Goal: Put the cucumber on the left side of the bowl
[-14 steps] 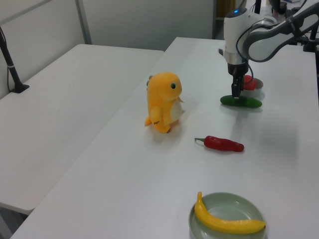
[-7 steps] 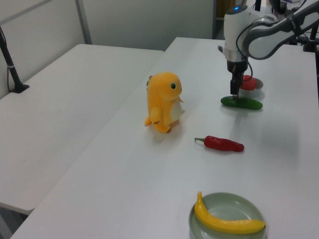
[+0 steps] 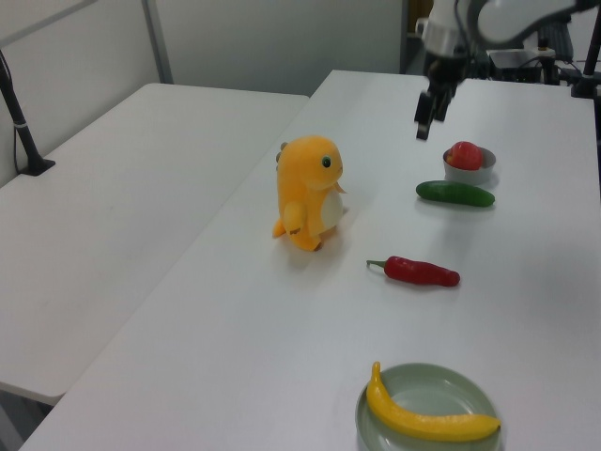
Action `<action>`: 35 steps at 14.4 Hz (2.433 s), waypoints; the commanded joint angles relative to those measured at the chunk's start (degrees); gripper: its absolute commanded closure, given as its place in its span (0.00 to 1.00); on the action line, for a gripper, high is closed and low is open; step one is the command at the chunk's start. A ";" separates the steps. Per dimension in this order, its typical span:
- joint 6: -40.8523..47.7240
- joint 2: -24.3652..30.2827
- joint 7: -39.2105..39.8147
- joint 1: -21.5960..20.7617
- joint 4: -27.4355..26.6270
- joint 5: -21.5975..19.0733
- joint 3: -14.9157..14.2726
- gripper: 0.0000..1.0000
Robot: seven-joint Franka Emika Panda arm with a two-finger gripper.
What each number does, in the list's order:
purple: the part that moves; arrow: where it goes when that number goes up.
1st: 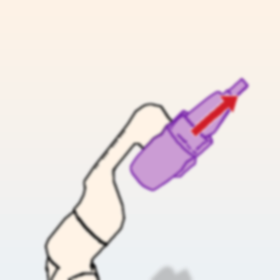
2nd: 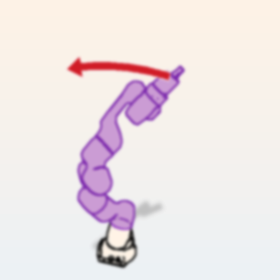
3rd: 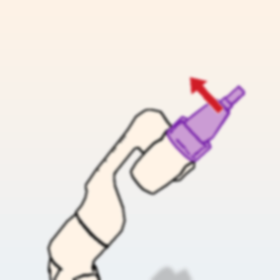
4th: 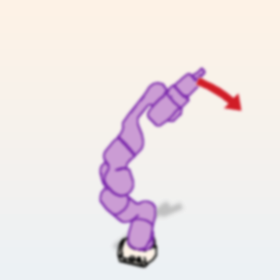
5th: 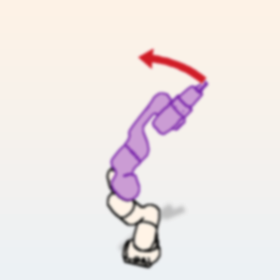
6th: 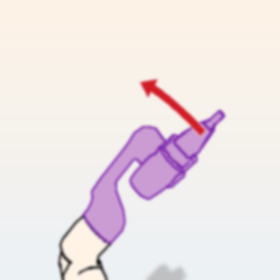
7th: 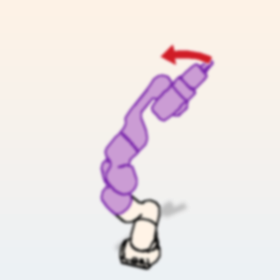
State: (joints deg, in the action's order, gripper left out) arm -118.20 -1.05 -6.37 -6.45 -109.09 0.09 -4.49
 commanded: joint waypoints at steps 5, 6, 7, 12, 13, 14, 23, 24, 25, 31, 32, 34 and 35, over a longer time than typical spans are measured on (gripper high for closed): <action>17.12 5.61 -2.77 -1.99 12.06 -0.88 0.01 0.00; 17.56 6.14 -2.86 -1.72 11.80 -0.88 0.01 0.00; 19.22 5.97 -2.25 -1.46 11.36 -0.88 -0.16 0.00; 17.40 5.36 -1.89 -1.37 9.51 -0.97 -0.43 0.00; 16.43 4.92 -1.89 -1.37 9.51 -0.97 -0.52 0.00; 16.08 4.83 -1.89 -1.37 9.17 -0.97 -0.69 0.00; 15.81 4.04 -1.72 -0.67 8.99 -1.23 -0.69 0.00; 15.81 4.04 -1.54 -0.67 8.99 -1.67 -0.69 0.00; 15.81 4.04 -1.02 -0.67 8.99 -1.85 -0.69 0.00; 15.90 3.95 3.20 -0.67 8.90 -3.08 -1.48 0.00; 15.90 3.95 3.47 -0.67 8.90 -3.17 -1.48 0.00; 15.90 3.95 3.47 -0.75 8.90 -3.17 -1.48 0.00; 15.90 3.95 3.47 -0.67 8.90 -3.17 -1.48 0.00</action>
State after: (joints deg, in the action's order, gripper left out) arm -100.70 2.57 -4.65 -6.98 -99.32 -1.67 -5.40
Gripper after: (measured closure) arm 0.000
